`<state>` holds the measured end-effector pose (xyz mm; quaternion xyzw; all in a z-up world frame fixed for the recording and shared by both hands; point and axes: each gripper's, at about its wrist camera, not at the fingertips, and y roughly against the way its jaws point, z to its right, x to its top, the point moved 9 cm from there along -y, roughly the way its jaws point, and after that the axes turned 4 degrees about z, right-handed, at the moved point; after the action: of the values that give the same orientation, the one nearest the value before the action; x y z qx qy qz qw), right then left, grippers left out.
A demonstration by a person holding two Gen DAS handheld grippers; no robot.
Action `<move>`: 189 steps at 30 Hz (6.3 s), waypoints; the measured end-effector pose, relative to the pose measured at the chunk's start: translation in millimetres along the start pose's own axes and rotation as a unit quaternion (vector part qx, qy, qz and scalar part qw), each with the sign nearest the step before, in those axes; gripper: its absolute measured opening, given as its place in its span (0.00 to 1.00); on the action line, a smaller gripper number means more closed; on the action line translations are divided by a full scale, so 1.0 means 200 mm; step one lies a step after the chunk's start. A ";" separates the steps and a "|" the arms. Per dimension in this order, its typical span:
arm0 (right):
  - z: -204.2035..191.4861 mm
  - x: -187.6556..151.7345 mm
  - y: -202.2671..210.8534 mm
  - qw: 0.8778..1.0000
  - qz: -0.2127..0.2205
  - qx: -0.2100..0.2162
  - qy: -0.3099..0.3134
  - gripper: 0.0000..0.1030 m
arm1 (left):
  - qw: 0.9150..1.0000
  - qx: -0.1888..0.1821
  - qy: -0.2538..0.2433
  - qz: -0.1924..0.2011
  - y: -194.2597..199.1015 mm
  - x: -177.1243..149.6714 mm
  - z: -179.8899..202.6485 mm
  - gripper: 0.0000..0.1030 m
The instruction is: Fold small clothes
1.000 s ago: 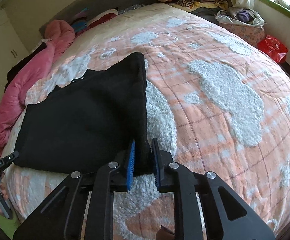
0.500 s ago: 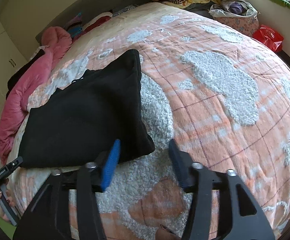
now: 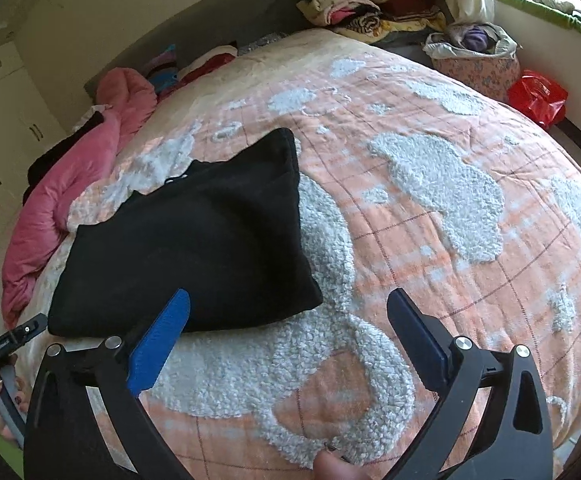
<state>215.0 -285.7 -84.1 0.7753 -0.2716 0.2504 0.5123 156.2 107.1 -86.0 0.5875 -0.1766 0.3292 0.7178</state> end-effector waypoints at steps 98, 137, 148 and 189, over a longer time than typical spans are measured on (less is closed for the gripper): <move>-1.56 -0.34 -0.34 0.898 0.130 0.045 0.418 0.17 | 0.999 0.000 0.038 -0.036 -0.46 0.45 -0.12 0.91; -0.63 0.01 0.10 0.968 0.200 -0.017 0.154 0.12 | 0.988 -0.088 -0.124 -0.026 -0.47 0.53 1.24 0.31; -0.34 -0.05 -0.07 0.991 0.122 0.000 0.045 0.12 | 0.982 -0.081 -0.156 -0.069 -0.73 0.39 1.43 0.44; -0.12 0.32 -0.37 0.996 -0.001 0.085 0.023 0.21 | 0.988 -0.060 -0.143 -0.025 -0.56 0.21 1.05 0.82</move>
<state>309.1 -249.3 -80.4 0.8107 -0.2368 0.2896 0.4504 290.6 -93.0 -89.3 0.5887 -0.2824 0.2129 0.7268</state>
